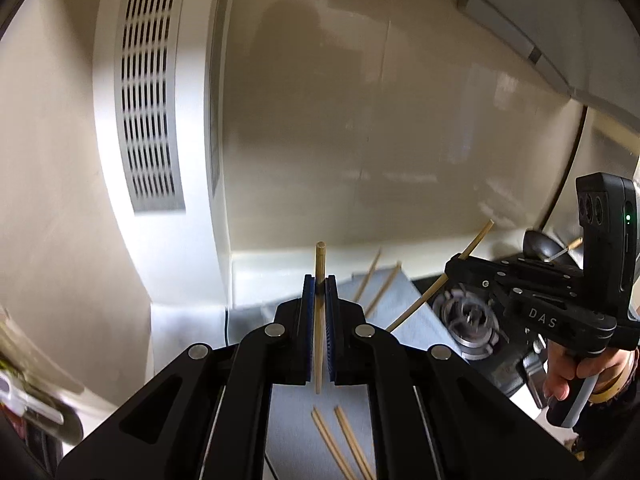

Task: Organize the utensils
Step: 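Lift both held chopsticks up over the clear container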

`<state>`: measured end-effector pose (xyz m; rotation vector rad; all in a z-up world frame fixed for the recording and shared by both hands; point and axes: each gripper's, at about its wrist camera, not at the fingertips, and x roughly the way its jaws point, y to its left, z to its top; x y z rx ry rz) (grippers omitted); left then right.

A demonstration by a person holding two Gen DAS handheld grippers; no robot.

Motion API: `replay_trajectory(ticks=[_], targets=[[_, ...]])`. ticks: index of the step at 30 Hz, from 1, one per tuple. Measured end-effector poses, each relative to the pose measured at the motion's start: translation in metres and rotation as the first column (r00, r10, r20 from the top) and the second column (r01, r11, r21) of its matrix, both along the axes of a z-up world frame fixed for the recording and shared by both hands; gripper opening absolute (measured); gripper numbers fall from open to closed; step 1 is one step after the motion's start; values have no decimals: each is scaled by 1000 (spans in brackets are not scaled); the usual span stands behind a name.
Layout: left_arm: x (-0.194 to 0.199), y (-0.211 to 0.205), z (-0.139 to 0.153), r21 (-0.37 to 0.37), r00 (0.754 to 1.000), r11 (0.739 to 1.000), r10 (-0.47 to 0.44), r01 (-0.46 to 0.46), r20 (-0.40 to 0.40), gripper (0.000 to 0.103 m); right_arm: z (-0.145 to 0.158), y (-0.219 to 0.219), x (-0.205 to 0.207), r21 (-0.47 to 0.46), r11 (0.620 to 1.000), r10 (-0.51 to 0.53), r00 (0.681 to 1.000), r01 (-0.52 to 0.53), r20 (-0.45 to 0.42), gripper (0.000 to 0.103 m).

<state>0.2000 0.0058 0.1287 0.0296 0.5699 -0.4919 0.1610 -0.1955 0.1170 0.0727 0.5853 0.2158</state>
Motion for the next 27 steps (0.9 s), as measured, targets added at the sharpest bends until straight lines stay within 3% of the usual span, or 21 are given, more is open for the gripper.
replay_trajectory(ticks=[4, 10, 19, 27], targets=[[9, -3, 21, -19, 997, 1000, 11, -9, 73, 5, 18, 5, 11, -30, 1000, 0, 998, 1, 60, 6], [32, -15, 29, -26, 994, 999, 24, -21, 109, 5, 16, 8, 32, -51, 998, -22, 997, 26, 73, 6], [74, -27, -13, 9, 998, 998, 55, -55, 4, 5, -20, 6, 59, -65, 996, -56, 998, 55, -5, 6], [87, -33, -39, 48, 996, 997, 67, -65, -53, 5, -38, 4, 68, -55, 997, -51, 997, 48, -54, 6]])
